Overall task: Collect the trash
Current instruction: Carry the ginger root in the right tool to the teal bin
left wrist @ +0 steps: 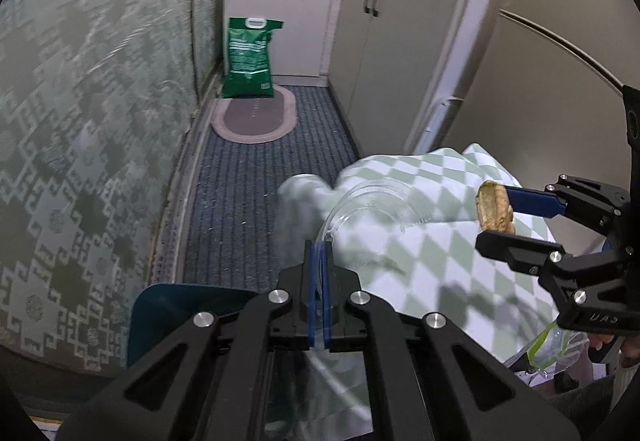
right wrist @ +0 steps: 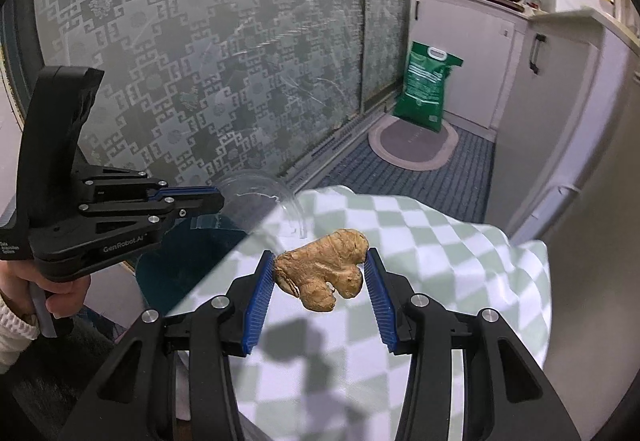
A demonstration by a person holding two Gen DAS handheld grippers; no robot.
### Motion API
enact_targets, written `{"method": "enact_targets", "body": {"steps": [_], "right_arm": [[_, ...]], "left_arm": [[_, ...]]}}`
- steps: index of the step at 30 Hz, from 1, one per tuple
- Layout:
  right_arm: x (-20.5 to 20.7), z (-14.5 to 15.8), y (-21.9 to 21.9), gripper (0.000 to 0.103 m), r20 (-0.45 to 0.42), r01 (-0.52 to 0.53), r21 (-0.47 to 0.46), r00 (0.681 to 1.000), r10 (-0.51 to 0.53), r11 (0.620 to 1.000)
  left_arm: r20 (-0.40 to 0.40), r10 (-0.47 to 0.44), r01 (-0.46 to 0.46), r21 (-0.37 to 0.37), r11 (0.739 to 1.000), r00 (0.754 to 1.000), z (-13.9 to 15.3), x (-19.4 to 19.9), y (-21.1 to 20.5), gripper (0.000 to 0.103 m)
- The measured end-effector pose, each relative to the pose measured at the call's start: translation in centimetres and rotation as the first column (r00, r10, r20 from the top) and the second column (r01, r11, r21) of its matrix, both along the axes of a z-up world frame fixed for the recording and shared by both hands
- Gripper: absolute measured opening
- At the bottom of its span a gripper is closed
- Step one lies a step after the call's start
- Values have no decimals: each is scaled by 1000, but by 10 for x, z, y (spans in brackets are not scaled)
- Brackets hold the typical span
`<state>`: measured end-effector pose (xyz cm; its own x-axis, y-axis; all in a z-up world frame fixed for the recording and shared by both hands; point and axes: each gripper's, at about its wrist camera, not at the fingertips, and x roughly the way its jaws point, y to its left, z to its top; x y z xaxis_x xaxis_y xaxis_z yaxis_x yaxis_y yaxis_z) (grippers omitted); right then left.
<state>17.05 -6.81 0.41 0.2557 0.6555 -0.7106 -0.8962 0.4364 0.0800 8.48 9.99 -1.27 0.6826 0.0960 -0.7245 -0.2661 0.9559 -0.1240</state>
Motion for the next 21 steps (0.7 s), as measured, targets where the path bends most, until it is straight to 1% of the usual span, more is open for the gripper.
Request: {"method": "enact_targets", "body": {"steps": [4,9,14,21], "right_arm": [[-8,2,19,46,-6,-27,0,1000,27,1000],[-15,3,41,46,-32,-61,7,998,61,998],[-27,5,63,46,-69,-109,18,992,110,994],[-46,4,90,46,-91,-171,-7,981,169,985]], "left_arm": [[-6,27,-27,2,1000,1000,0,-15,19,3],[-39,53,-52,17,998,998,-7,-32,33,3],[-118,82,-76,55,996,990,-25,-45,43,3],[-215,88,-77,57,995,973,-52,-59,57,3]]}}
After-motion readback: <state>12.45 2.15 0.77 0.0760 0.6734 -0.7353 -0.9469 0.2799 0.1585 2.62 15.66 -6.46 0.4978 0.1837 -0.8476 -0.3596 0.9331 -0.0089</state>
